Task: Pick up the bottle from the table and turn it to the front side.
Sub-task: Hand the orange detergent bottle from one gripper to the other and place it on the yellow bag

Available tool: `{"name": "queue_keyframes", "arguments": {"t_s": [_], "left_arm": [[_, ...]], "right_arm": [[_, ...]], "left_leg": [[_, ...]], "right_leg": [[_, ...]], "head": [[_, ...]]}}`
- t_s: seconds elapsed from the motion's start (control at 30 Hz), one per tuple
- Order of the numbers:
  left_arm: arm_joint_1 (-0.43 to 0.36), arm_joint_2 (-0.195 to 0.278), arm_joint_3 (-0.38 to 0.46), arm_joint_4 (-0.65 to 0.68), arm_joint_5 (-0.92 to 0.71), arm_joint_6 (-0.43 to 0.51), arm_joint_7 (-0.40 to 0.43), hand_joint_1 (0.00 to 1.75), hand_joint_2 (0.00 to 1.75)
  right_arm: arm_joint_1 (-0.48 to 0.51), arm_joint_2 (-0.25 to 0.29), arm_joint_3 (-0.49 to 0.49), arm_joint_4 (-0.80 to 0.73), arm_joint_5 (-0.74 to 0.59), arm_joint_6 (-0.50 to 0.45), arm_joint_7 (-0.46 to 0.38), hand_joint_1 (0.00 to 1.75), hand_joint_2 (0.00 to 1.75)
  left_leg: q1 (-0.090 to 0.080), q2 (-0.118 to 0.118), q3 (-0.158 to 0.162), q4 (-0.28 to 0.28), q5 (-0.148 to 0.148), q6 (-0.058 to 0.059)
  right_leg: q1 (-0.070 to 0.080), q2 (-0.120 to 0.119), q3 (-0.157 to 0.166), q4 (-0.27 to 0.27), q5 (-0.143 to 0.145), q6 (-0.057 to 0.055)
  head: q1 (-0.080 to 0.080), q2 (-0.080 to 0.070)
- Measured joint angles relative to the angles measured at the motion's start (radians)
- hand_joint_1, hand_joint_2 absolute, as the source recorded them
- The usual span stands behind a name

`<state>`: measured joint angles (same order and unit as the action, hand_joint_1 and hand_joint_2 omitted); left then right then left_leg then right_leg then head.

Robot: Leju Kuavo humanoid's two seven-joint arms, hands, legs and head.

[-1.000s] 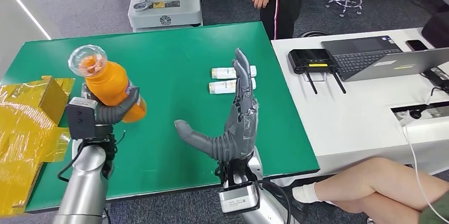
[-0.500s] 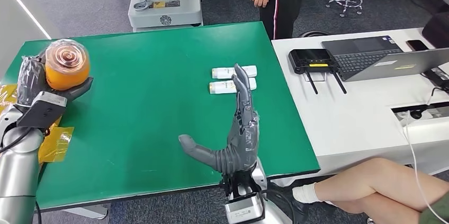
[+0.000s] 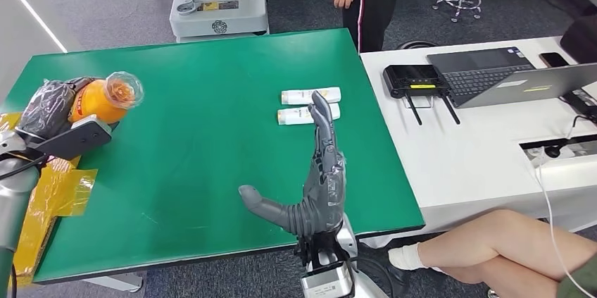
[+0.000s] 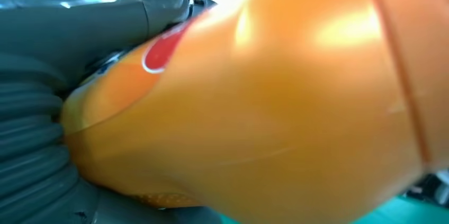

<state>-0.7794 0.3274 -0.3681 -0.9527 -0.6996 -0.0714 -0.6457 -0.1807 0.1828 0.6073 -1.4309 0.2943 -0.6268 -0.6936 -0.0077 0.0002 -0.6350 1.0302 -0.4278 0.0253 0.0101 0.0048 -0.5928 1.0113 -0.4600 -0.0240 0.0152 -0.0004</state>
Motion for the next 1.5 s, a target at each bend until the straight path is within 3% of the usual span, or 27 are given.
{"name": "queue_keyframes", "arguments": {"t_s": [0.23, 0.7, 1.0, 1.5], "left_arm": [[-0.026, 0.052, -0.060, 0.075, -0.033, -0.002, 0.018, 1.75, 1.75], [-0.033, 0.080, -0.123, 0.203, -0.089, 0.066, 0.020, 1.75, 1.75], [-0.025, 0.032, -0.172, 0.382, -0.158, 0.171, 0.035, 1.75, 1.75], [-0.005, -0.015, -0.199, 0.520, -0.249, 0.276, 0.121, 1.75, 1.75]], "right_arm": [[-0.002, -0.002, 0.000, 0.000, -0.004, 0.010, 0.001, 0.00, 1.75], [-0.011, -0.005, 0.008, 0.001, -0.031, 0.010, 0.008, 0.00, 1.75], [-0.011, -0.006, 0.021, 0.001, -0.034, 0.013, 0.010, 0.00, 1.75], [-0.008, -0.009, 0.029, 0.001, -0.025, 0.034, 0.033, 0.00, 1.75]], "left_leg": [[0.000, 0.000, 0.000, 0.000, 0.000, 0.000], [0.000, 0.000, 0.000, 0.000, 0.000, 0.000], [0.000, 0.000, 0.000, 0.000, 0.000, 0.000], [0.000, 0.000, -0.001, 0.000, 0.000, 0.000]], "right_leg": [[0.000, 0.000, 0.000, 0.000, 0.000, 0.000], [0.000, 0.000, 0.000, 0.000, 0.000, -0.001], [0.000, 0.000, 0.000, 0.000, -0.001, -0.001], [0.000, 0.000, 0.000, 0.000, -0.001, -0.001]], "head": [[0.000, 0.000], [0.000, 0.000], [0.000, 0.000], [0.000, 0.000]]}}
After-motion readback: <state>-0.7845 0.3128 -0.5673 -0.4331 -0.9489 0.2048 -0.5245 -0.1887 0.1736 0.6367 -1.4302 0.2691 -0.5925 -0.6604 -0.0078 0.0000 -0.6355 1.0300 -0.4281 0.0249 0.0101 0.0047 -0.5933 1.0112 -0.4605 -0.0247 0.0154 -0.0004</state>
